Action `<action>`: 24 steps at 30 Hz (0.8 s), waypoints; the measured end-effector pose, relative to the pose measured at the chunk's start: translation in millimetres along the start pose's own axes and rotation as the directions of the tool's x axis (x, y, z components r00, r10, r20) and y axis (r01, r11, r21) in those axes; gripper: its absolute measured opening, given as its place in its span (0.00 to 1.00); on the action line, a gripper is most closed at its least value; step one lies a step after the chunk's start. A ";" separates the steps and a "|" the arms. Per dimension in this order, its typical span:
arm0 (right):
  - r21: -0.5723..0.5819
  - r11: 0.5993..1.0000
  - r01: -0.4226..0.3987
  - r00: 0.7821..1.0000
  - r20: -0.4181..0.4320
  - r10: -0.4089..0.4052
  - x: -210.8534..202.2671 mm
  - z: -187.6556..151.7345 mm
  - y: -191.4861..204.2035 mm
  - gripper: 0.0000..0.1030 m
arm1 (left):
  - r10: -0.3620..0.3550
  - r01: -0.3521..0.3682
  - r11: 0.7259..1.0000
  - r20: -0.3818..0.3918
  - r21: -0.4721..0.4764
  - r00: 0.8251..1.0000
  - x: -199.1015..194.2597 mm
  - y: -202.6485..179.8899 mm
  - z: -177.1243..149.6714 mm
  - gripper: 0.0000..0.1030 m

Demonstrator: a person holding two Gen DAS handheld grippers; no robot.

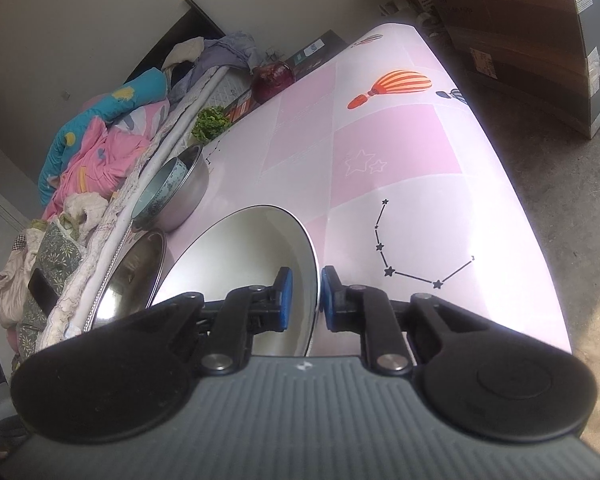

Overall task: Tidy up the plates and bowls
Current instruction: 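Close the right gripper on the white plate rim while the left gripper grips its opposite rim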

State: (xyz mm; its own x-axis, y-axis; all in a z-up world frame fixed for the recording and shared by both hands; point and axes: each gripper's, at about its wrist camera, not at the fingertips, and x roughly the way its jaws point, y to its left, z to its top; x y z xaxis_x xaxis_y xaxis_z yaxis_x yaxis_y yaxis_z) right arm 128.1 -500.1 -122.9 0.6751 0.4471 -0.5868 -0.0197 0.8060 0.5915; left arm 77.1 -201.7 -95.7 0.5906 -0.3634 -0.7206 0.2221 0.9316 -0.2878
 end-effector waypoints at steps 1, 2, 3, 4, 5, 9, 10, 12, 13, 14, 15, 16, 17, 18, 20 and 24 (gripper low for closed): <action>0.012 1.000 -0.005 1.000 -0.004 0.005 -2.0 -1.6 -0.4 0.15 | 0.001 -0.001 1.000 -0.005 -0.003 1.000 -0.7 1.0 0.3 0.31; 0.024 1.000 -0.009 1.000 -0.008 0.009 -4.3 -3.6 -0.5 0.15 | 0.001 -0.001 1.000 -0.010 -0.009 1.000 -1.8 2.1 0.5 0.31; 0.032 0.999 -0.008 1.000 -0.014 0.009 -8.8 -8.0 0.7 0.15 | 0.001 -0.001 1.000 -0.015 -0.012 1.000 -3.0 3.1 0.3 0.31; 0.032 0.999 -0.001 1.000 -0.017 0.002 -12.7 -12.3 3.0 0.15 | 0.002 -0.002 1.000 -0.019 -0.012 1.000 -4.5 3.8 -0.1 0.31; 0.030 1.000 0.007 1.000 -0.020 -0.007 -16.7 -16.8 5.3 0.15 | 0.002 -0.002 1.000 -0.023 -0.008 1.000 -5.9 4.2 -1.1 0.31; 0.048 0.998 0.047 0.998 -0.037 -0.046 -39.1 -43.4 15.5 0.15 | -0.012 0.013 1.000 -0.052 0.028 0.999 -18.2 7.6 -10.4 0.31; 0.051 0.997 0.055 0.998 -0.039 -0.053 -45.1 -50.6 18.9 0.15 | -0.024 0.026 0.999 -0.063 0.033 0.998 -22.4 9.8 -14.1 0.31; 0.053 0.996 0.077 0.996 -0.044 -0.075 -55.9 -65.8 26.5 0.17 | -0.042 0.046 0.998 -0.086 0.044 0.995 -30.2 13.8 -20.4 0.31; 0.050 0.995 0.087 0.995 -0.046 -0.085 -59.4 -71.4 30.1 0.17 | -0.046 0.051 0.998 -0.093 0.048 0.995 -33.6 15.2 -22.7 0.32; 0.043 0.994 0.102 0.994 -0.049 -0.100 -65.4 -80.9 35.5 0.17 | -0.052 0.058 0.997 -0.102 0.056 0.993 -39.2 17.4 -27.9 0.32; 0.040 0.993 0.114 0.992 -0.052 -0.111 -69.4 -88.2 40.0 0.17 | -0.054 0.061 0.996 -0.106 0.063 0.993 -42.7 18.8 -30.8 0.32; 0.037 0.992 0.120 0.992 -0.053 -0.118 -72.1 -93.6 43.6 0.17 | -0.055 0.063 0.995 -0.111 0.074 0.992 -47.6 21.3 -35.3 0.32; 0.038 0.991 0.127 0.991 -0.053 -0.124 -75.9 -100.9 48.0 0.17 | -0.057 0.066 0.995 -0.114 0.079 0.992 -51.9 23.7 -38.6 0.32; 0.041 0.991 0.128 0.991 -0.053 -0.126 -79.2 -107.8 52.2 0.17 | -0.058 0.068 0.994 -0.119 0.081 0.991 -55.9 26.7 -41.6 0.33; 0.053 0.991 0.124 0.991 -0.052 -0.122 -83.4 -119.8 58.4 0.18 | -0.060 0.070 0.994 -0.127 0.081 0.990 -62.6 32.6 -45.4 0.33; 0.082 0.991 0.109 0.993 -0.048 -0.105 -88.1 -137.3 69.2 0.18 | -0.061 0.072 0.994 -0.133 0.077 0.989 -74.6 46.8 -50.7 0.33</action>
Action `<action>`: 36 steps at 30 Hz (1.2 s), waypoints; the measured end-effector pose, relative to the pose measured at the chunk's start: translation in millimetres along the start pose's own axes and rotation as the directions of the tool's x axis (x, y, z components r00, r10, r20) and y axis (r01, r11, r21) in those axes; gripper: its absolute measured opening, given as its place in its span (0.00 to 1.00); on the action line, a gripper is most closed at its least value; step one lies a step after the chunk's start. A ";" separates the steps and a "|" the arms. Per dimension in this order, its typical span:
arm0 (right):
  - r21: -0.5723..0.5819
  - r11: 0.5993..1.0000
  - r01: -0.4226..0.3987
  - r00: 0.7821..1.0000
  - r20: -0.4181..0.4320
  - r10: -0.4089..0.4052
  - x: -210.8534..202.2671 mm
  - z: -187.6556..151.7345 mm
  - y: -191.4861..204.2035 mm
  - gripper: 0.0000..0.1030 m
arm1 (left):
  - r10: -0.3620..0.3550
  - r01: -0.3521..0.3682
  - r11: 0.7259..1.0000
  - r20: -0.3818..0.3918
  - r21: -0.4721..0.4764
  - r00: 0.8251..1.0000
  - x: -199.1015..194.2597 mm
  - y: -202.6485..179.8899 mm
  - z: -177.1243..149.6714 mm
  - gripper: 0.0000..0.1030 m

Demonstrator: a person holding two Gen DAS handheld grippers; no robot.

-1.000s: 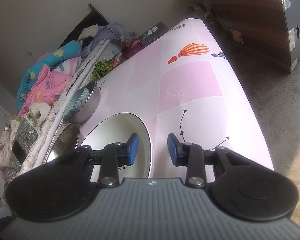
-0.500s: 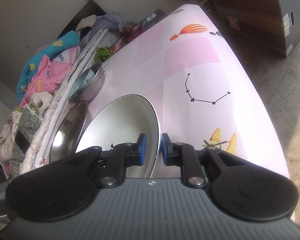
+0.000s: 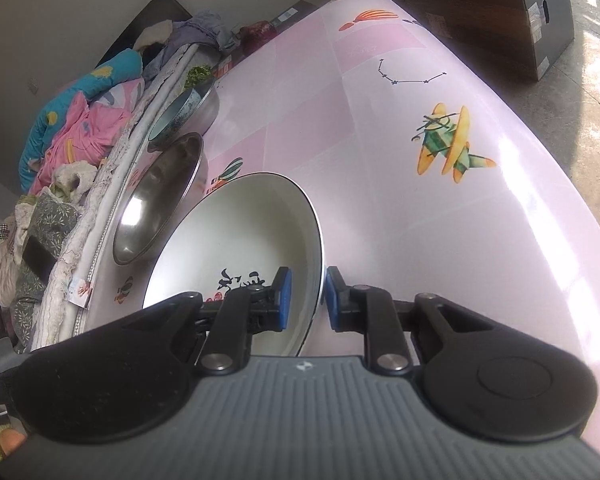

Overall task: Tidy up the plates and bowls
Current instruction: 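Close the right gripper on the white plate rim while the left gripper grips its opposite rim, then lift the white calligraphy plate off the table with both grippers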

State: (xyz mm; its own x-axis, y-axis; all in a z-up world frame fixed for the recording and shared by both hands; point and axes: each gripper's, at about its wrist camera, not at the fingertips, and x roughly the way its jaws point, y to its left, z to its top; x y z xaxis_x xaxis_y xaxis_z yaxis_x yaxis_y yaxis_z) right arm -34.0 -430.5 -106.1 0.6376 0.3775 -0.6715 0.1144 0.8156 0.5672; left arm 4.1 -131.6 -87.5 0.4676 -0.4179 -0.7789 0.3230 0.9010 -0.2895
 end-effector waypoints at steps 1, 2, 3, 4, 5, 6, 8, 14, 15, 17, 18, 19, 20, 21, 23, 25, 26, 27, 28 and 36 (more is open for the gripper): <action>0.003 1.000 -0.003 1.000 0.001 0.003 0.4 -4.5 3.5 0.18 | 0.001 -0.001 1.000 0.001 -0.003 1.000 -3.2 3.4 -2.0 0.33; 0.003 1.000 -0.003 1.000 0.003 0.003 -0.2 -8.6 6.5 0.18 | 0.000 0.000 1.000 0.002 -0.004 1.000 -6.1 6.7 -3.1 0.33; 0.003 1.000 0.000 1.000 0.005 0.000 -0.3 -11.9 9.5 0.18 | -0.001 0.001 1.000 0.003 -0.003 1.000 -8.4 9.4 -4.1 0.33; 0.002 1.000 0.001 1.000 0.007 -0.001 -0.7 -14.7 12.3 0.18 | -0.002 0.002 1.000 0.005 -0.002 1.000 -9.8 11.2 -5.1 0.33; 0.003 1.000 0.001 1.000 0.010 -0.001 -1.2 -16.6 14.3 0.18 | -0.002 0.002 1.000 0.008 0.001 1.000 -11.6 13.7 -6.2 0.33; 0.004 1.000 0.003 1.000 0.014 -0.003 -0.9 -18.0 15.6 0.18 | -0.004 0.004 1.000 0.009 0.003 1.000 -12.7 15.5 -6.9 0.33; -0.005 1.000 0.016 1.000 0.026 -0.016 -1.4 -21.7 18.5 0.18 | -0.002 0.002 1.000 0.010 0.006 1.000 -12.3 17.0 -5.9 0.33; 0.002 0.999 0.033 0.998 0.061 -0.033 3.2 -19.3 17.5 0.17 | 0.039 -0.040 0.998 0.019 0.057 0.999 -2.2 11.3 1.3 0.33; -0.001 0.999 0.038 0.997 0.067 -0.038 4.5 -18.8 18.3 0.17 | 0.044 -0.045 0.997 0.023 0.062 0.999 -1.3 10.2 2.3 0.35; -0.012 0.999 0.050 0.996 0.077 -0.049 6.3 -18.3 20.0 0.17 | 0.060 -0.062 0.995 0.029 0.076 0.998 0.4 7.2 3.2 0.35; -0.020 0.998 0.057 0.995 0.083 -0.055 7.8 -17.8 21.3 0.17 | 0.067 -0.070 0.994 0.030 0.081 0.997 1.3 6.5 3.7 0.35; -0.025 0.998 0.064 0.994 0.089 -0.062 8.7 -18.3 23.2 0.17 | 0.072 -0.074 0.994 0.031 0.084 0.997 1.8 5.9 4.0 0.35; -0.032 0.997 0.072 0.993 0.095 -0.068 9.8 -18.9 25.3 0.17 | 0.078 -0.080 0.993 0.033 0.087 0.996 2.0 5.3 4.1 0.35; -0.041 0.996 0.079 0.992 0.101 -0.075 10.6 -19.6 27.1 0.17 | 0.081 -0.084 0.993 0.035 0.087 0.996 2.4 5.1 4.0 0.35; -0.063 0.992 0.108 0.988 0.117 -0.100 13.1 -21.2 33.7 0.17 | 0.087 -0.090 0.992 0.037 0.085 0.996 2.4 4.4 3.8 0.35; -0.081 0.989 0.127 0.985 0.127 -0.116 14.2 -22.9 37.0 0.17 | 0.095 -0.099 0.991 0.041 0.090 0.995 2.2 2.9 3.3 0.35; -0.086 0.987 0.134 0.984 0.131 -0.122 14.4 -23.3 38.1 0.17 | 0.101 -0.104 0.990 0.041 0.093 0.994 2.0 2.2 3.6 0.35; -0.090 0.986 0.139 0.983 0.133 -0.127 14.7 -23.1 39.2 0.18 | 0.104 -0.107 0.990 0.040 0.091 0.994 1.7 1.5 3.4 0.35; -0.095 0.985 0.143 0.982 0.134 -0.130 14.8 -23.1 40.5 0.18 | 0.106 -0.109 0.990 0.038 0.091 0.994 0.9 0.8 3.2 0.35; -0.108 0.985 0.131 0.984 0.136 -0.116 14.4 -28.9 43.4 0.18 | 0.105 -0.109 0.990 0.050 0.091 0.993 -7.4 7.2 -3.1 0.35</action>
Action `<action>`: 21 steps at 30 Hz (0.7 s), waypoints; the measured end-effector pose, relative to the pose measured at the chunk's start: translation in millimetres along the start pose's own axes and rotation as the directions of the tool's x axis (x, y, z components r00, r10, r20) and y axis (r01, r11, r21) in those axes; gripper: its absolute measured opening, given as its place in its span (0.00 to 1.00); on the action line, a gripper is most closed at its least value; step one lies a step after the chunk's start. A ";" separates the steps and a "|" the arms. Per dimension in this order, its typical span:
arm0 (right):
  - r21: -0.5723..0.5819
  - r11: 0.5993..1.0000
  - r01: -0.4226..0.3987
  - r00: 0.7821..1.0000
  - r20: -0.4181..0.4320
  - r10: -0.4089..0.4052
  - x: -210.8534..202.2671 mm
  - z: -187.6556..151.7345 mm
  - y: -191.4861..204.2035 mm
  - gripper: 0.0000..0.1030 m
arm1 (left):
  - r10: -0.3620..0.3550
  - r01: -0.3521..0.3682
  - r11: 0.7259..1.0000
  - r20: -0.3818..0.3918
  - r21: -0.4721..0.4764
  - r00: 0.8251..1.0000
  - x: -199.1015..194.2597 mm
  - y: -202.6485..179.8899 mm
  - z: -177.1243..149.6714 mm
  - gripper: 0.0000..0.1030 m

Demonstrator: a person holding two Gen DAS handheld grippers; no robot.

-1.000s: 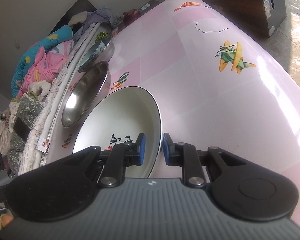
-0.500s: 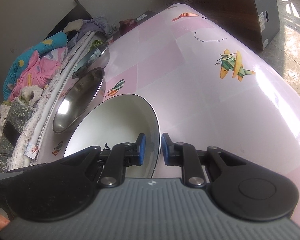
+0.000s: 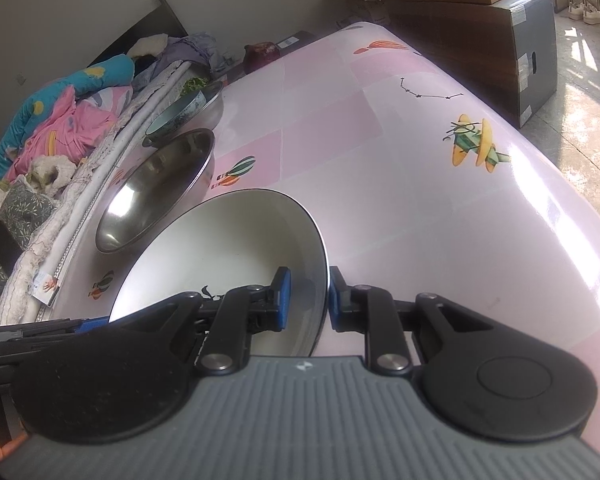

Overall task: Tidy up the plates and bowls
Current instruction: 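Lift the white calligraphy plate off the table with both grippers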

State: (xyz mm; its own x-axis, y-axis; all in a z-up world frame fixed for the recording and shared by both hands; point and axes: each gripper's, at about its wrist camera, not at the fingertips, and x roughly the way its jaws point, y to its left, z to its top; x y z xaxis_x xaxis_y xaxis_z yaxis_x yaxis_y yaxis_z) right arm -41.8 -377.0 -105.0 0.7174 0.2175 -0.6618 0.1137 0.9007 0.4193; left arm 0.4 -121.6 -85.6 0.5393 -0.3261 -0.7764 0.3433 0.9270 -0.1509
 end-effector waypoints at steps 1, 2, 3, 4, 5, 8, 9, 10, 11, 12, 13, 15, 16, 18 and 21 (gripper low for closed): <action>-0.002 1.000 0.001 1.000 0.002 -0.001 -0.5 -1.1 -0.2 0.18 | 0.004 -0.004 1.000 0.004 0.012 1.000 0.2 -0.7 -0.5 0.35; -0.002 1.000 0.004 1.000 0.006 -0.004 -1.4 -2.1 -0.1 0.18 | 0.010 -0.010 1.000 0.004 0.024 1.000 0.9 -2.1 -0.7 0.35; -0.003 1.000 0.009 1.000 0.010 -0.009 -2.5 -3.1 0.0 0.18 | 0.013 -0.013 0.999 0.003 0.030 1.000 1.7 -2.8 -0.6 0.36; -0.004 1.000 0.013 1.000 0.013 -0.013 -3.2 -3.8 0.1 0.18 | 0.015 -0.015 0.999 0.007 0.033 1.000 2.2 -3.5 -0.2 0.36; -0.005 1.000 0.018 1.000 0.015 -0.017 -4.4 -5.7 -0.4 0.18 | 0.018 -0.019 0.999 0.009 0.035 1.000 2.7 -3.9 0.1 0.36; 0.000 1.000 0.007 1.000 0.013 -0.007 -6.5 -8.5 -2.7 0.17 | 0.016 -0.016 1.000 0.011 0.021 1.000 5.0 -2.0 1.9 0.37; -0.003 1.000 0.004 1.000 0.012 -0.004 -7.0 -9.4 -2.8 0.17 | 0.012 -0.012 1.000 0.010 0.012 1.000 5.9 -0.8 2.7 0.37; -0.008 1.000 0.000 1.000 0.009 0.000 -7.2 -10.1 -2.1 0.17 | 0.008 -0.008 1.000 0.010 0.004 1.000 6.7 0.1 3.2 0.37; -0.014 1.000 -0.001 1.000 0.008 0.001 -7.3 -10.7 -1.2 0.17 | 0.006 -0.006 1.000 0.010 0.000 1.000 7.4 0.4 3.9 0.37; -0.021 1.000 0.004 1.000 0.010 -0.003 -7.2 -11.3 -0.2 0.17 | 0.006 -0.006 1.000 0.010 0.000 1.000 7.9 0.1 4.1 0.38; -0.025 1.000 0.006 1.000 0.010 -0.006 -7.2 -11.3 0.4 0.17 | 0.007 -0.007 1.000 0.013 0.002 1.000 8.2 -0.4 4.2 0.38; -0.015 1.000 0.000 1.000 0.005 0.000 -6.6 -9.6 -0.9 0.17 | 0.010 -0.010 1.000 0.016 0.009 1.000 8.9 -1.2 4.6 0.39; -0.007 1.000 -0.005 1.000 0.002 0.005 -6.8 -9.4 -2.0 0.17 | 0.009 -0.009 1.000 0.016 0.011 1.000 9.1 -1.1 4.8 0.39; 0.011 1.000 -0.016 1.000 -0.004 0.016 -7.9 -9.5 -4.7 0.17 | 0.005 -0.005 1.000 0.013 0.013 1.000 9.8 -0.7 5.9 0.40; 0.022 1.000 -0.021 1.000 -0.007 0.022 -9.0 -10.5 -5.8 0.17 | -0.003 0.003 1.000 0.006 0.019 1.000 11.0 -0.6 7.5 0.43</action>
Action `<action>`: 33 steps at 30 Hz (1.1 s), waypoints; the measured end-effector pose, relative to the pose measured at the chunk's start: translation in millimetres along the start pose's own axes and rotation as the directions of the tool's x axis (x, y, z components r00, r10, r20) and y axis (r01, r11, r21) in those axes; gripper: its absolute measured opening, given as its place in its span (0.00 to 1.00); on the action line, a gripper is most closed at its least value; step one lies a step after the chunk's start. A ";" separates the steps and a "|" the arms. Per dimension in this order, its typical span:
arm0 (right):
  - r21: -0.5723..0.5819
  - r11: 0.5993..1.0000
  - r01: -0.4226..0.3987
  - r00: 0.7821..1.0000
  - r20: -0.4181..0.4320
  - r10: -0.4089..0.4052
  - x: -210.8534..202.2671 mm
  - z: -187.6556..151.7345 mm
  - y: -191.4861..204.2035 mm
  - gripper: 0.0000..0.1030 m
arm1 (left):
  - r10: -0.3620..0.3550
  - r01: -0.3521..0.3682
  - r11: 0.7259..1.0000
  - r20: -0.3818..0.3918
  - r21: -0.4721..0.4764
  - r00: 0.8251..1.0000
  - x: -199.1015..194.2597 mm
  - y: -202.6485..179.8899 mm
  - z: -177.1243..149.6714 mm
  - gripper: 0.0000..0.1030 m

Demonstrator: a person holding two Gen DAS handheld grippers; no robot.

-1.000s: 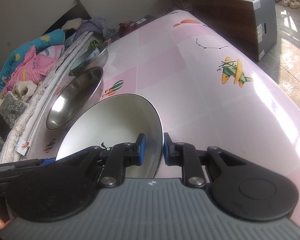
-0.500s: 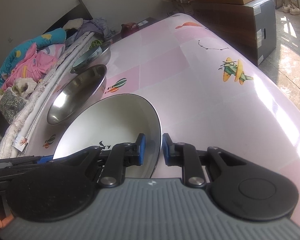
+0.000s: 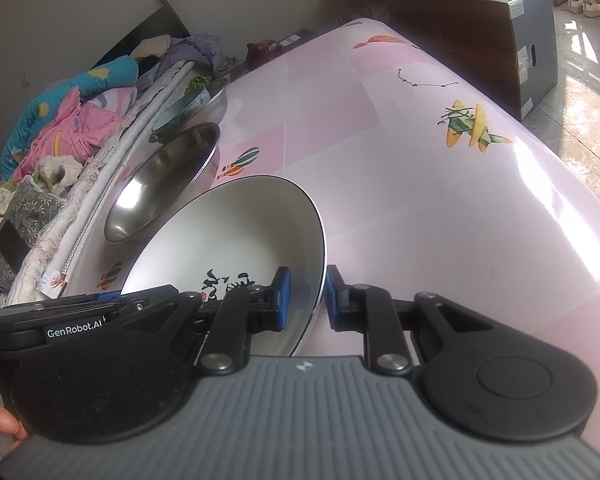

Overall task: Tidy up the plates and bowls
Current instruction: 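Lift the white calligraphy plate off the table with both grippers, then carry the white plate over the large steel basin with both grippers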

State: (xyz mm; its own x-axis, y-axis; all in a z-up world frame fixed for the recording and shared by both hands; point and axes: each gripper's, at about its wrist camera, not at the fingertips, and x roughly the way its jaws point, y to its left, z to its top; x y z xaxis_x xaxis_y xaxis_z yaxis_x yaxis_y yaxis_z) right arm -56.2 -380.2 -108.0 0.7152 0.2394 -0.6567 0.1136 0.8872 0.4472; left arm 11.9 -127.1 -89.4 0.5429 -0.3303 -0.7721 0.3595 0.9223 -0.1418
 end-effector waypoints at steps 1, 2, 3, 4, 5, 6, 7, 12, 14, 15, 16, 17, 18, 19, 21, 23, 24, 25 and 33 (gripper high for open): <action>0.003 1.000 0.000 1.000 0.000 0.000 -0.1 0.0 -0.4 0.17 | -0.003 0.003 1.000 -0.001 0.002 1.000 0.1 -0.3 0.0 0.43; 0.006 1.000 -0.001 1.000 0.001 0.001 -0.2 0.0 -1.3 0.17 | -0.004 0.004 1.000 -0.002 0.002 1.000 0.5 -1.1 0.1 0.44; 0.010 1.000 -0.002 1.000 0.003 0.002 -0.1 -0.3 -1.1 0.18 | -0.004 0.004 1.000 -0.002 0.003 1.000 0.9 -1.7 0.0 0.46; 0.011 1.000 -0.003 1.000 0.005 0.003 -0.1 -0.5 -1.1 0.18 | -0.002 0.002 1.000 -0.002 0.006 1.000 1.0 -2.7 0.0 0.47; 0.009 1.000 -0.002 1.000 0.009 0.002 0.1 -1.3 -0.4 0.18 | 0.003 -0.003 1.000 -0.001 0.008 1.000 1.3 -3.8 0.0 0.47; 0.007 1.000 -0.003 1.000 0.012 0.003 0.4 -1.6 0.3 0.19 | 0.007 -0.007 1.000 0.000 0.007 1.000 1.1 -4.6 -0.1 0.47; 0.003 1.000 -0.004 1.000 0.016 0.004 0.2 -1.9 1.3 0.21 | 0.010 -0.010 1.000 -0.001 0.007 1.000 0.9 -4.9 0.4 0.47; 0.002 1.000 -0.008 1.000 0.020 0.008 3.8 2.3 0.9 0.21 | 0.013 -0.013 1.000 -0.003 -0.018 1.000 -2.7 -2.8 1.8 0.46; -0.005 1.000 -0.006 1.000 0.023 0.006 5.8 3.8 1.1 0.21 | 0.018 -0.018 1.000 0.001 -0.012 1.000 -3.2 -3.5 0.9 0.46; -0.011 1.000 -0.003 1.000 0.026 0.003 6.9 4.4 1.8 0.21 | 0.021 -0.021 1.000 0.003 -0.005 1.000 -3.0 -4.2 0.6 0.46; -0.017 1.000 0.000 1.000 0.027 0.001 7.8 4.8 2.2 0.21 | 0.028 -0.028 1.000 0.008 0.007 1.000 -2.8 -5.7 0.0 0.46; -0.022 1.000 0.002 1.000 0.029 -0.002 8.6 5.1 2.5 0.21 | 0.034 -0.034 0.999 0.010 0.018 0.999 -2.4 -7.1 -0.4 0.46; -0.028 1.000 0.006 0.999 0.032 -0.005 9.4 5.8 3.5 0.21 | 0.039 -0.040 0.999 0.012 0.028 0.999 -1.9 -8.4 -0.8 0.46; -0.036 0.999 0.010 0.999 0.034 -0.009 9.6 5.7 4.1 0.21 | 0.045 -0.045 0.998 0.012 0.039 0.999 -1.2 -9.8 -1.3 0.46; -0.051 0.999 0.017 0.999 0.034 -0.016 9.5 4.9 5.4 0.20 | 0.046 -0.047 0.998 0.017 0.046 0.999 -1.1 -10.3 -2.4 0.47; -0.058 0.998 0.021 0.999 0.034 -0.019 8.6 4.0 5.5 0.20 | 0.037 -0.037 0.999 0.015 0.038 0.999 -0.9 -8.7 -2.7 0.47; -0.058 0.998 0.020 0.999 0.032 -0.018 7.6 3.3 5.2 0.20 | 0.033 -0.033 0.999 0.014 0.033 0.999 -0.8 -7.9 -2.8 0.47; -0.056 0.998 0.020 0.999 0.031 -0.018 6.7 2.7 4.6 0.20 | 0.029 -0.030 0.999 0.013 0.029 0.999 -0.6 -7.3 -2.7 0.47; -0.060 0.998 0.010 0.999 0.035 -0.008 3.9 -2.2 4.9 0.20 | 0.017 -0.018 0.999 0.006 0.036 1.000 1.7 -7.7 -1.7 0.52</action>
State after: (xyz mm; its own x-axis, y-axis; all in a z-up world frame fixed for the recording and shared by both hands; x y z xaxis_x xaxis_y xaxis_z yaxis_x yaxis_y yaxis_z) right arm -54.3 -374.1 -109.6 0.7378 0.2181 -0.6388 0.0796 0.9117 0.4032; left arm 8.8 -134.4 -90.7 0.5537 -0.3155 -0.7706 0.3767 0.9202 -0.1061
